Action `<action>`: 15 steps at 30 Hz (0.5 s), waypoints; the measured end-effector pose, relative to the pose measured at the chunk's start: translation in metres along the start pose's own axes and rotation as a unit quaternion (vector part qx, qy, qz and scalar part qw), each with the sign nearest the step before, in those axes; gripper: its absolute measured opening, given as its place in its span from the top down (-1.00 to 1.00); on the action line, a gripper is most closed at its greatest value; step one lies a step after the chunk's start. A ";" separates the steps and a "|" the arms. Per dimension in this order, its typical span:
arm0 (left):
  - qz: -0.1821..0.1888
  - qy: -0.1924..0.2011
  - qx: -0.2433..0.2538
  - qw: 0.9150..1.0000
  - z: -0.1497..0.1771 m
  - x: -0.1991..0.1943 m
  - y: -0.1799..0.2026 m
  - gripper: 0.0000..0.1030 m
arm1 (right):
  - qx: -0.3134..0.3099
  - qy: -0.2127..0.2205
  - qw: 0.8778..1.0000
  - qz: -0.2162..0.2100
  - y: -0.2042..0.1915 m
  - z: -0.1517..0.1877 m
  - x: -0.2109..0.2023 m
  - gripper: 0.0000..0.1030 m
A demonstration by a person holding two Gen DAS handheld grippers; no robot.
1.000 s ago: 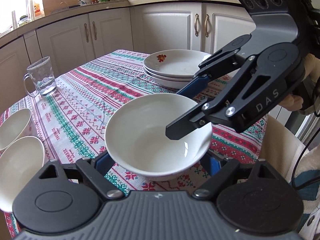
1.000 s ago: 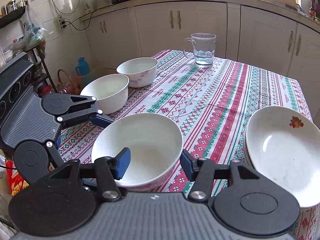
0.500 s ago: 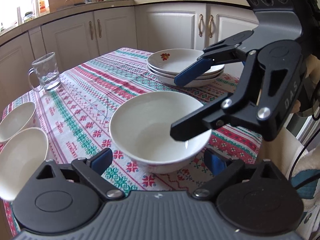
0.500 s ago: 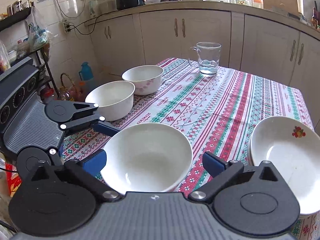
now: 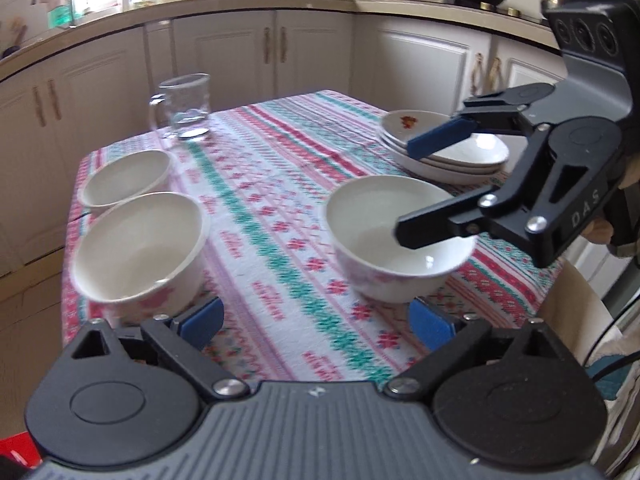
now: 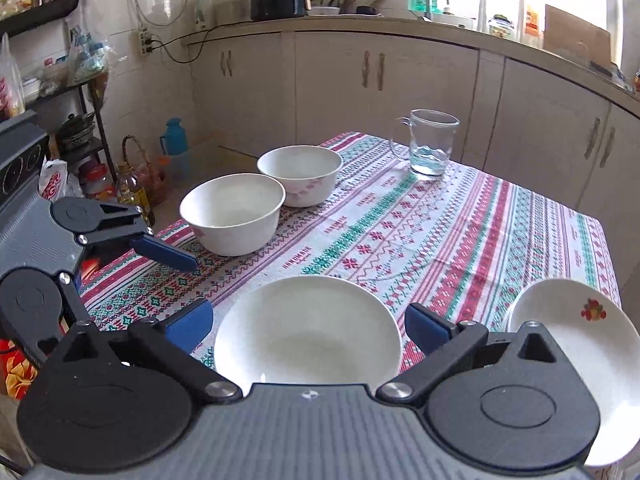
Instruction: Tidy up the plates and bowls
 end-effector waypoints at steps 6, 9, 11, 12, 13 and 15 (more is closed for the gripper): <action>-0.043 0.020 -0.046 0.998 0.000 -0.018 -0.049 -0.95 | -0.027 -0.004 1.000 0.000 -0.013 -0.018 0.009 -1.00; -0.056 0.030 -0.065 0.996 -0.002 -0.022 -0.072 -0.95 | -0.039 -0.007 0.999 0.004 -0.020 -0.027 0.015 -1.00; -0.061 0.032 -0.073 0.995 -0.005 -0.021 -0.086 -0.96 | -0.048 -0.011 0.999 0.005 -0.026 -0.032 0.020 -1.00; -0.063 0.033 -0.075 0.995 -0.007 -0.021 -0.093 -0.96 | -0.052 -0.014 0.999 0.005 -0.028 -0.034 0.023 -1.00; -0.065 0.033 -0.076 0.994 -0.009 -0.020 -0.099 -0.96 | -0.056 -0.017 0.998 0.007 -0.031 -0.037 0.026 -1.00; -0.069 0.034 -0.072 0.994 -0.012 -0.016 -0.108 -0.96 | -0.063 -0.022 0.998 0.013 -0.035 -0.042 0.032 -1.00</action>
Point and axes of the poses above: each gripper's, at about its wrist camera, not at the fingertips, and x roughly the way its jaws point, y to its right, z to its underside, the point moved 6 cm from there along x, roughly the way its jaws point, and after that the axes turned 13 degrees about -y, right-handed, at the moved point
